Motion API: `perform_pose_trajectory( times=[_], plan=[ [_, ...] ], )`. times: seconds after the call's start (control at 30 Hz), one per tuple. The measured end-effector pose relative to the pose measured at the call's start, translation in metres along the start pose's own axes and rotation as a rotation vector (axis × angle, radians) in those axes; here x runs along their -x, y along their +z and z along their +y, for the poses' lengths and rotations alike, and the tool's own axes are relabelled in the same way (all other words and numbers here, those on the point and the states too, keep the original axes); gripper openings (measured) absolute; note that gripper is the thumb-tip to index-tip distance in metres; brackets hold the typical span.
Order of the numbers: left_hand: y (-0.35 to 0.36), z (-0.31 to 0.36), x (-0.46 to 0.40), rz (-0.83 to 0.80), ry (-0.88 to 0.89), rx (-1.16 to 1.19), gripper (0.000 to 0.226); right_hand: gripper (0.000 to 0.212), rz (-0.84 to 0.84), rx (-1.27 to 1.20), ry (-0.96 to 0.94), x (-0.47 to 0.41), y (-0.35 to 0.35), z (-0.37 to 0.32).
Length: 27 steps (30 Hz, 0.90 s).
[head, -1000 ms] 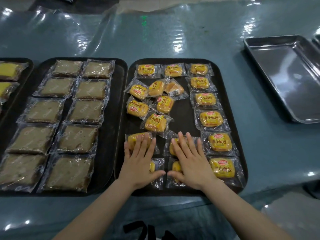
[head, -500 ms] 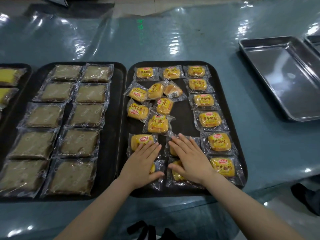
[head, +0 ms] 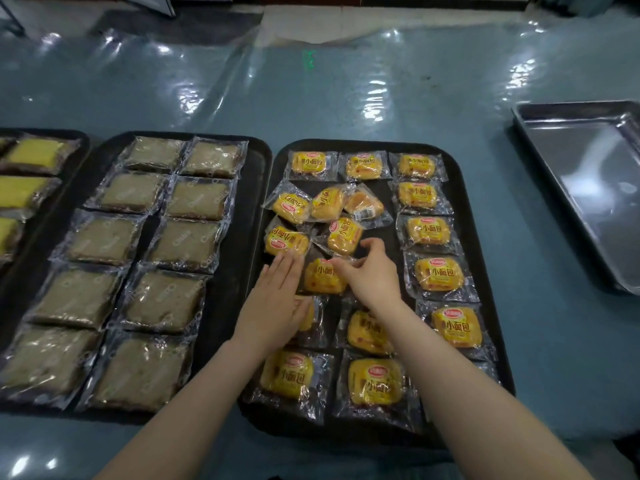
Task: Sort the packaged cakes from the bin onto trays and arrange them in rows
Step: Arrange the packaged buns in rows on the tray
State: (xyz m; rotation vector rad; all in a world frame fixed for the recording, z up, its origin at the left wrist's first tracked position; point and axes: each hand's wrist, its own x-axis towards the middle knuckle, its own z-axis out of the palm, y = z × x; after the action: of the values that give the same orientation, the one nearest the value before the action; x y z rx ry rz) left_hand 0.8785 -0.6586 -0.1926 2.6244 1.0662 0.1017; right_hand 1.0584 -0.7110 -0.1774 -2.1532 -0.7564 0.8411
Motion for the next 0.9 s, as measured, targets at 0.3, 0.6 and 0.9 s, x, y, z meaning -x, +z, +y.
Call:
perform_pose_trajectory(
  times=[0.3, 0.6, 0.9],
  plan=[
    [0.007, -0.014, -0.063, -0.261, -0.128, -0.141, 0.078, 0.013, 0.045, 0.004, -0.035, -0.012, -0.021, 0.022],
    [0.0, -0.013, -0.069, -0.006, -0.114, -0.235, 0.046, 0.013, 0.074, 0.289, -0.166, -0.027, -0.04, 0.027],
    [-0.01, -0.017, -0.043, 0.023, 0.017, 0.254, 0.033, 0.019, 0.016, 0.053, -0.156, -0.022, -0.055, 0.037]
  ],
)
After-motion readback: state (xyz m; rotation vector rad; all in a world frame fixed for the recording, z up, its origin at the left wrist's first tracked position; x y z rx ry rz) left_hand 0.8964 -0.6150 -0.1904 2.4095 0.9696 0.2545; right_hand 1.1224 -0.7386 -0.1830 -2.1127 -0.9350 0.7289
